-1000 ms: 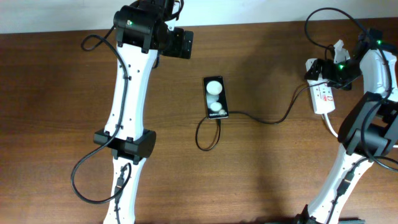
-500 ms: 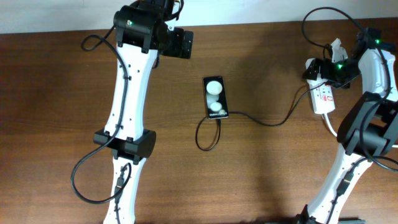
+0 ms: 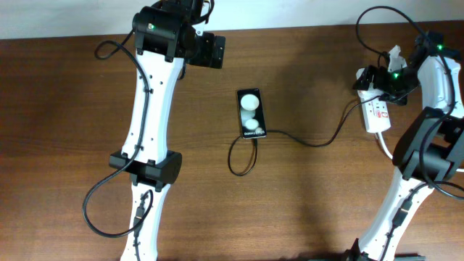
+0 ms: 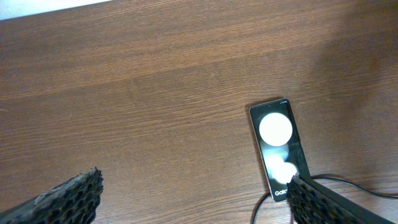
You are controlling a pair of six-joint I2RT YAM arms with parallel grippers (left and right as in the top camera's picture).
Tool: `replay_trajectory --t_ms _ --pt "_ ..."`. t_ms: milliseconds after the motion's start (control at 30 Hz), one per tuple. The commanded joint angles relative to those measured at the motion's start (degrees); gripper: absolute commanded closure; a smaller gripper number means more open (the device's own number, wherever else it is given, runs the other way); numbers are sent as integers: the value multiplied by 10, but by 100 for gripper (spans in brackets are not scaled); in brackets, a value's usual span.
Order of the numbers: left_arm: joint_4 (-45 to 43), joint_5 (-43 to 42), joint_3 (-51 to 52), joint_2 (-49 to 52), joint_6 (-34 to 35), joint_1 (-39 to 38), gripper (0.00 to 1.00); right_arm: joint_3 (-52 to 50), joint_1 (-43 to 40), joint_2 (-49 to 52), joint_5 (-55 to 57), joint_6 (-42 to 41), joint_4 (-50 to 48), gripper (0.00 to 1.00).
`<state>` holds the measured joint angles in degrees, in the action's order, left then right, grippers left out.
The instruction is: Plug charger to phone and switch on socket
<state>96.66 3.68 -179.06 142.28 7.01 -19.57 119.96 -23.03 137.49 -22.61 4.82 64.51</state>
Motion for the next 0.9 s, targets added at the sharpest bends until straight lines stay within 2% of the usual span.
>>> replay_trajectory --t_ms 0,133,267,467,633,867 --pt "0 7 -7 -13 -9 0 1 31 -9 24 -4 -8 29 1" --pt "0 7 -7 -13 -9 0 1 80 -19 24 8 -3 69 1" --pt "0 7 -7 -13 -9 0 1 170 -26 24 9 -4 144 1" --pt "0 7 -7 -13 -9 0 1 406 -26 -6 88 -28 328 1" --pt "0 7 -7 -13 -9 0 1 406 -24 -121 87 -38 328 1" --pt "0 7 -7 -13 -9 0 1 402 -25 -134 90 -38 328 1"
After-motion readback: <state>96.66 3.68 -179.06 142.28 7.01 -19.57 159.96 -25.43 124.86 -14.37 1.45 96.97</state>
